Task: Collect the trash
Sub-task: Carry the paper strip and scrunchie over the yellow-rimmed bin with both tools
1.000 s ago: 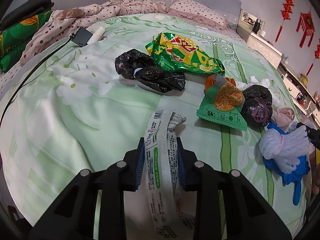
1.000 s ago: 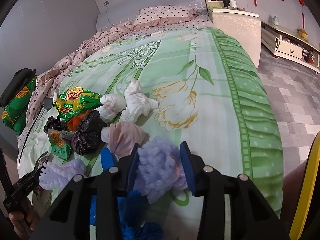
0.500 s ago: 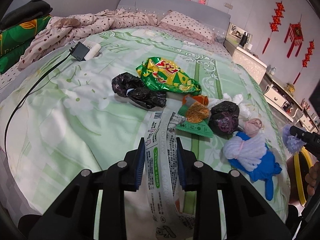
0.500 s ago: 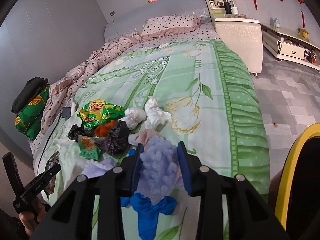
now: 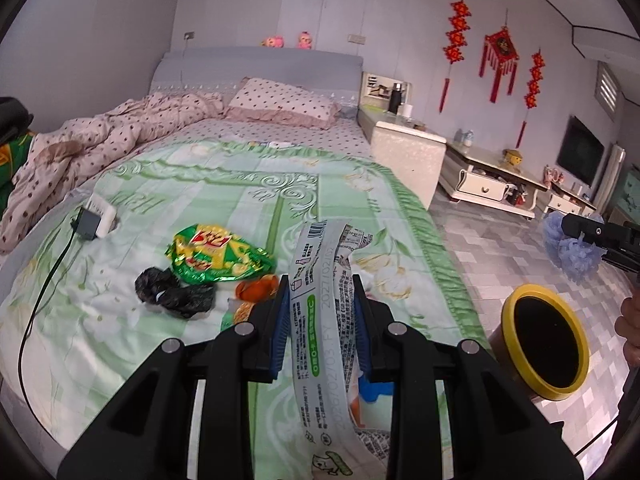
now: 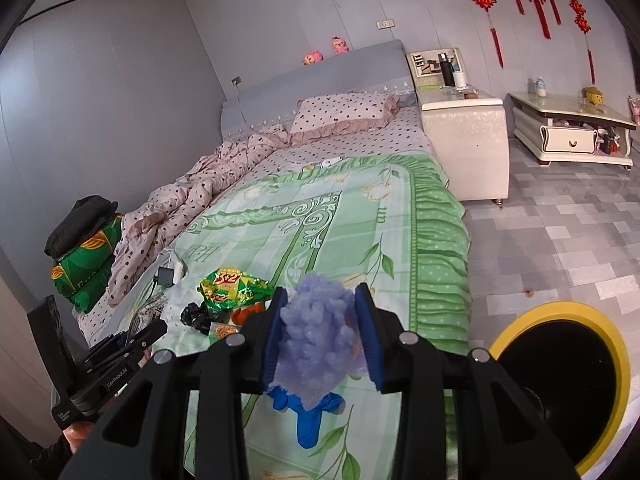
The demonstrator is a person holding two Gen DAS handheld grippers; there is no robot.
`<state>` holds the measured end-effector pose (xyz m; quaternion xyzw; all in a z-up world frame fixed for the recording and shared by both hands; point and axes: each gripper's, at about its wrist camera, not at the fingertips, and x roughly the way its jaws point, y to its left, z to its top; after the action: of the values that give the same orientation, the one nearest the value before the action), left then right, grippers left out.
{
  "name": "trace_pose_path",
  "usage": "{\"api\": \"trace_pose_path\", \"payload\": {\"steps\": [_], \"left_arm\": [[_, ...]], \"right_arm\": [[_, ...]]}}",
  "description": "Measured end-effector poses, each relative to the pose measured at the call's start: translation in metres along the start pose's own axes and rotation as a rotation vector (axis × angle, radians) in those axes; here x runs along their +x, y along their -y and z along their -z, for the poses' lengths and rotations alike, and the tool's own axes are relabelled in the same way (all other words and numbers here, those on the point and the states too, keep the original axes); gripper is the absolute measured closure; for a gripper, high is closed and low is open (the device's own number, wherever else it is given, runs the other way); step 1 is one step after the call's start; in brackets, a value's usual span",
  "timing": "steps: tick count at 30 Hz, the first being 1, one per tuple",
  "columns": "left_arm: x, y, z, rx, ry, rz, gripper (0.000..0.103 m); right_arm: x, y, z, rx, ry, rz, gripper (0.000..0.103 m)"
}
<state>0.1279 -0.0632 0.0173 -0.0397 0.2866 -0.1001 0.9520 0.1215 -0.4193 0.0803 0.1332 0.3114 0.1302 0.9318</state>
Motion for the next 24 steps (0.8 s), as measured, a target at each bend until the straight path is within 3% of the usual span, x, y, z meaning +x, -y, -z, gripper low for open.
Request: {"api": "trace_pose_path", "payload": {"steps": [11,24], "left_arm": [[-0.031,0.121,-0.06,0.113,0.081,0.171,0.076],[-0.018,0.253,-0.08,0.194,0.035,0.321,0.076]], "right_arm": [[-0.087,0.04,-0.033,0.005,0.144,0.105,0.07],[-0.135,0.11,-0.039,0.081,0.223,0.228,0.07]]}}
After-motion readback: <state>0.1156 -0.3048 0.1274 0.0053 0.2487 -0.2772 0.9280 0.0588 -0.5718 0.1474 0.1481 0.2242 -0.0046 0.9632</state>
